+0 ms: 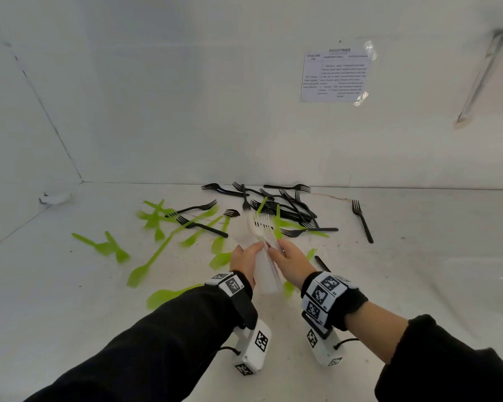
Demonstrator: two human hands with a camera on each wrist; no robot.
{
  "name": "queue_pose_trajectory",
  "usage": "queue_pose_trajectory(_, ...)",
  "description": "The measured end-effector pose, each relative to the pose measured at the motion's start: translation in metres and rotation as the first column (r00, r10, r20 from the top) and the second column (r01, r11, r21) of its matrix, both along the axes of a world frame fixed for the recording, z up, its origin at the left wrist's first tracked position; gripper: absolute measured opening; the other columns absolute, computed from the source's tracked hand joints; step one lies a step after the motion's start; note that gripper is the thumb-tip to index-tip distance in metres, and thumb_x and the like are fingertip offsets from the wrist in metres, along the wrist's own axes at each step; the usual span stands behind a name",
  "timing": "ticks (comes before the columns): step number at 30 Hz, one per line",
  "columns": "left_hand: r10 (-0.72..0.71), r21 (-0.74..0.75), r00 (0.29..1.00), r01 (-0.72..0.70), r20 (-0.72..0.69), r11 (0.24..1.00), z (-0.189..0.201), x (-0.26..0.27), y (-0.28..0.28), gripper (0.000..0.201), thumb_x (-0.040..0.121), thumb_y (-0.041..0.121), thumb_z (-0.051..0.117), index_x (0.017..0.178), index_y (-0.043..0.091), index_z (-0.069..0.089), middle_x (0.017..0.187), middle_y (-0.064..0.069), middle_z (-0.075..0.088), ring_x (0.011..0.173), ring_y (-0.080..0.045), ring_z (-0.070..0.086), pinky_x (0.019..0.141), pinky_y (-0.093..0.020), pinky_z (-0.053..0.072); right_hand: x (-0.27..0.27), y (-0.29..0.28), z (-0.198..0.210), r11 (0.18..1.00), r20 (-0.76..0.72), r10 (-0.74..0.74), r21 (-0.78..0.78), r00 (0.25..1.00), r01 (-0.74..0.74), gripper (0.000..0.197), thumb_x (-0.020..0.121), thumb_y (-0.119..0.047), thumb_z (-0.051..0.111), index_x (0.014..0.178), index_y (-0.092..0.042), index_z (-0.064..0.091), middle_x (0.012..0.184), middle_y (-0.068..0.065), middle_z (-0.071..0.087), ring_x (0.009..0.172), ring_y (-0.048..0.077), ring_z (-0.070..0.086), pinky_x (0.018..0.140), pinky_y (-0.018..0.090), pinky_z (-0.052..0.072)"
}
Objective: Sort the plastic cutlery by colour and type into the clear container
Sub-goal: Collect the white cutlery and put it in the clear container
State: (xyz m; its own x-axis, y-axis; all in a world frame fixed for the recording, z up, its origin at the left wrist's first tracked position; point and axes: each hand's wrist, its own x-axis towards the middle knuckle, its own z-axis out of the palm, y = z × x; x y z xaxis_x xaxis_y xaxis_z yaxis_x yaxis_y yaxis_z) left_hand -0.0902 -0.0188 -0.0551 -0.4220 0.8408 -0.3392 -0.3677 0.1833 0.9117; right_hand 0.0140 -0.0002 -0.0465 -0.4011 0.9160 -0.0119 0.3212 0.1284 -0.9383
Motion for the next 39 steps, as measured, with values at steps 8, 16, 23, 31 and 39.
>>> queue_pose_trajectory(8, -0.072, 0.041, 0.997, 0.072, 0.007, 0.997, -0.007, 0.016, -0.012, 0.029, 0.086, 0.009, 0.064, 0.115, 0.005, 0.061, 0.109, -0.014, 0.067, 0.101, -0.034, 0.063, 0.092, -0.049, 0.050, 0.017, -0.017, -0.006, 0.992, -0.123, -0.079, -0.104, 0.989, 0.067, 0.013, 0.098, -0.016, 0.044, 0.110, -0.018, 0.048, 0.084, -0.008, 0.055, 0.071, 0.002, 0.052, 0.057, 0.011, 0.039)
queue_pose_trajectory(16, -0.165, 0.069, 0.986, 0.166, -0.015, 0.984, -0.011, 0.037, -0.013, 0.011, 0.089, 0.005, 0.060, 0.100, 0.005, 0.062, 0.091, -0.015, 0.066, 0.084, -0.031, 0.062, 0.086, -0.046, 0.051, 0.045, -0.017, -0.010, 0.959, -0.100, -0.274, -0.096, 0.956, 0.265, 0.009, 0.098, -0.023, 0.044, 0.102, -0.017, 0.049, 0.081, -0.007, 0.054, 0.071, 0.005, 0.052, 0.061, 0.019, 0.040)
queue_pose_trajectory(23, -0.193, 0.077, 0.981, 0.195, -0.027, 0.978, -0.005, 0.075, 0.002, 0.021, 0.088, 0.005, 0.060, 0.109, 0.007, 0.061, 0.111, -0.018, 0.065, 0.103, -0.038, 0.062, 0.093, -0.055, 0.048, 0.077, -0.012, -0.002, 0.974, -0.076, -0.212, -0.099, 0.974, 0.204, 0.013, 0.095, -0.022, 0.050, 0.105, -0.015, 0.053, 0.079, -0.003, 0.056, 0.066, 0.009, 0.053, 0.056, 0.019, 0.042)
queue_pose_trajectory(31, -0.212, 0.109, 0.977, 0.208, 0.021, 0.972, -0.004, 0.126, 0.010, 0.023, 0.090, 0.003, 0.057, 0.113, 0.004, 0.059, 0.107, -0.019, 0.066, 0.101, -0.037, 0.062, 0.093, -0.052, 0.048, 0.131, 0.004, 0.011, 0.969, -0.056, -0.203, -0.155, 0.978, 0.192, 0.017, 0.094, -0.027, 0.052, 0.104, -0.013, 0.056, 0.075, -0.003, 0.057, 0.060, 0.009, 0.051, 0.049, 0.019, 0.039)
queue_pose_trajectory(39, -0.162, 0.067, 0.987, 0.162, -0.013, 0.984, -0.004, 0.165, 0.020, 0.018, 0.089, 0.006, 0.059, 0.107, 0.003, 0.059, 0.095, -0.018, 0.063, 0.089, -0.034, 0.060, 0.088, -0.055, 0.050, 0.165, 0.012, 0.013, 0.961, -0.060, -0.248, -0.137, 0.967, 0.239, 0.025, 0.098, -0.013, 0.037, 0.115, -0.012, 0.055, 0.076, 0.001, 0.053, 0.061, 0.012, 0.048, 0.056, 0.023, 0.044)
